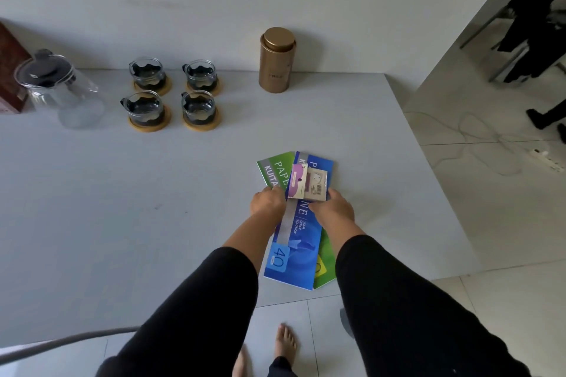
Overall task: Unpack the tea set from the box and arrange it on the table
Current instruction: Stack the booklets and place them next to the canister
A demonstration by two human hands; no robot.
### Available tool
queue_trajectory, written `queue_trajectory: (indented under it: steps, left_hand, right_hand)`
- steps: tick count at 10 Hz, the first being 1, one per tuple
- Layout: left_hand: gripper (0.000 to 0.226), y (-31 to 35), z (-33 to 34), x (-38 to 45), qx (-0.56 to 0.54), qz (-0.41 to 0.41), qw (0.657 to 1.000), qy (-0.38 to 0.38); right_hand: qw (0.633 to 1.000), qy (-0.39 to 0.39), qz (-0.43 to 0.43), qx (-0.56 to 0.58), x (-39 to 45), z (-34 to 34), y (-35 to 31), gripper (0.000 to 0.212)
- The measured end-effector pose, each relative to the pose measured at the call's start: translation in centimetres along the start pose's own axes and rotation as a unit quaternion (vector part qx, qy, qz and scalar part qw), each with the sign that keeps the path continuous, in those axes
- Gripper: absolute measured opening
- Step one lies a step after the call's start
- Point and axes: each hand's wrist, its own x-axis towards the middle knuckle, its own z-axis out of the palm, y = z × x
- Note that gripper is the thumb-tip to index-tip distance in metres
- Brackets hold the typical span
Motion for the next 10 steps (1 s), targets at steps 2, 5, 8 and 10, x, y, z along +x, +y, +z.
queue_trajectory:
  steps: [2, 5, 8, 10]
  left_hand:
    - [0.045, -0.4, 0.6, 0.6, 0.034, -0.005, 0.999, 0.027]
    - [0.026, -1.4, 1.7, 0.9, 0.056, 0.036, 0.994, 0.083]
    - [0.036, -1.1, 2.3, 1.7, 0.090, 0.063, 0.990, 0.089]
    - [0.037, -0.6, 2.2, 2.2, 0.069, 0.090, 0.991, 0.066]
  right_hand:
    - [0.999, -0.026, 0.013, 0.018, 0.0, -0.8, -0.3, 0.047]
    - [0.998, -0.013, 0.036, 0.049, 0.7, -0.9, 0.3, 0.022]
    - [0.998, -0.020, 0.018, 0.049, 0.9, -3.6, 1.3, 0.037]
    - [0.999, -0.024, -0.010, 0.044, 0.8, -2.2, 0.2, 0.027]
